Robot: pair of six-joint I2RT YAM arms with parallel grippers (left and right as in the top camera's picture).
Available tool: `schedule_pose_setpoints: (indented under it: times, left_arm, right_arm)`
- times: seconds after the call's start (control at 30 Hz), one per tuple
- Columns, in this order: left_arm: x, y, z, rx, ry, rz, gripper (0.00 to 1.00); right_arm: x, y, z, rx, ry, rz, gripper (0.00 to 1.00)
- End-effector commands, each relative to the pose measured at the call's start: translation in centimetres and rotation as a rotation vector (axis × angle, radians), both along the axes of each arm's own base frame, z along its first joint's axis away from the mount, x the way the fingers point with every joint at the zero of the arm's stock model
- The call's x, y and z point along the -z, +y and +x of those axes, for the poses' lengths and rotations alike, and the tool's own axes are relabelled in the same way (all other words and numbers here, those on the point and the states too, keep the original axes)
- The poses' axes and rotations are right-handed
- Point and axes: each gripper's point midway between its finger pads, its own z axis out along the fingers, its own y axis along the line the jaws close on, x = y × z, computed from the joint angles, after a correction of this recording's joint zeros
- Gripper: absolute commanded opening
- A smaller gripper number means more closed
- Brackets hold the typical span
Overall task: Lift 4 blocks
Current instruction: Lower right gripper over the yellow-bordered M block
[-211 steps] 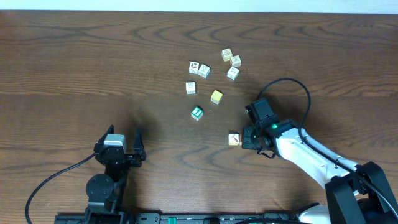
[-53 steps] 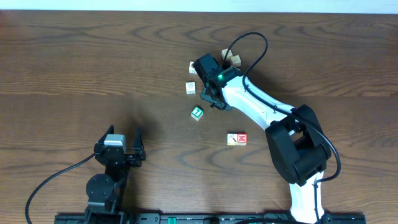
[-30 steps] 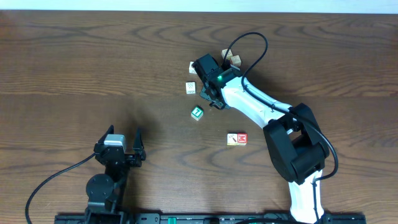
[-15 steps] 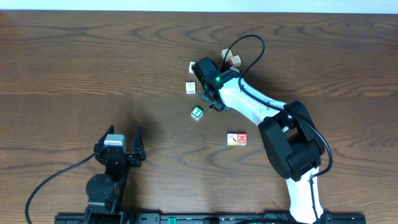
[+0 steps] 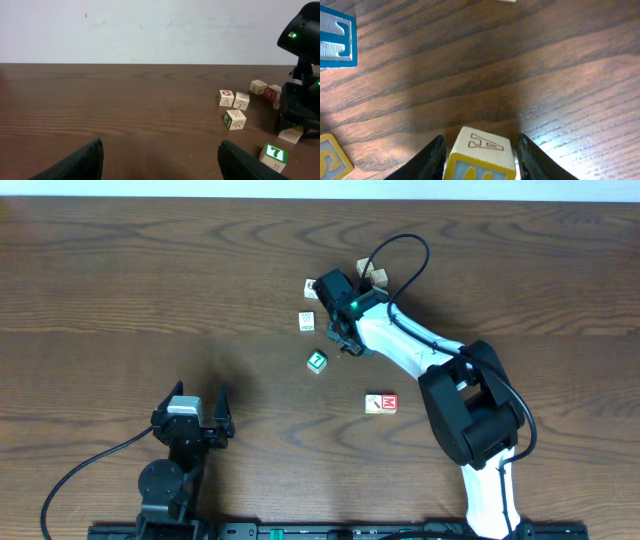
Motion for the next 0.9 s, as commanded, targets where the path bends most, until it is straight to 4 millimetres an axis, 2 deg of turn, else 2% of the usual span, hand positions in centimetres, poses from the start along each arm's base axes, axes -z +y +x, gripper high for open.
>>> schedule_pose_setpoints:
  times: [0.0, 0.07, 0.2, 0.47, 0.63, 0.73, 0.87]
  left_arm:
    - [1.5, 0.2, -0.1, -0.014, 0.051, 0.002, 0.73]
    - [1.5, 0.2, -0.1, -0.014, 0.051, 0.002, 0.73]
    - [1.5, 0.2, -0.1, -0.014, 0.051, 0.002, 0.73]
    - [1.5, 0.2, -0.1, -0.014, 0.051, 0.002, 0.73]
    - [1.5, 0.2, -0.1, -0.014, 0.051, 0.002, 0.73]
    - [1.5, 0.2, -0.1, -0.014, 0.051, 0.002, 0.73]
    - [1.5, 0.2, -0.1, -0.014, 0.051, 0.002, 0.73]
  right_arm:
    - [1.4, -0.5, -0.3, -0.021, 0.039, -0.01, 0.45]
    - [1.4, -0.2, -0.4, -0.024, 0.046, 0.003, 0.45]
    - [1.1, 0.1, 0.0, -0.083, 0.038, -0.005, 0.39]
    - [0.4, 0.9, 1.1, -0.325, 0.001, -0.064, 0.38]
    - [0.4, 0.9, 1.3, -0.469, -0.001, -0.115, 0.41]
    - [0.4, 1.0, 1.3, -0.478, -0.001, -0.118, 0.49]
    - [0.2, 1.1, 1.4, -0.467, -0.006, -0.104, 0.52]
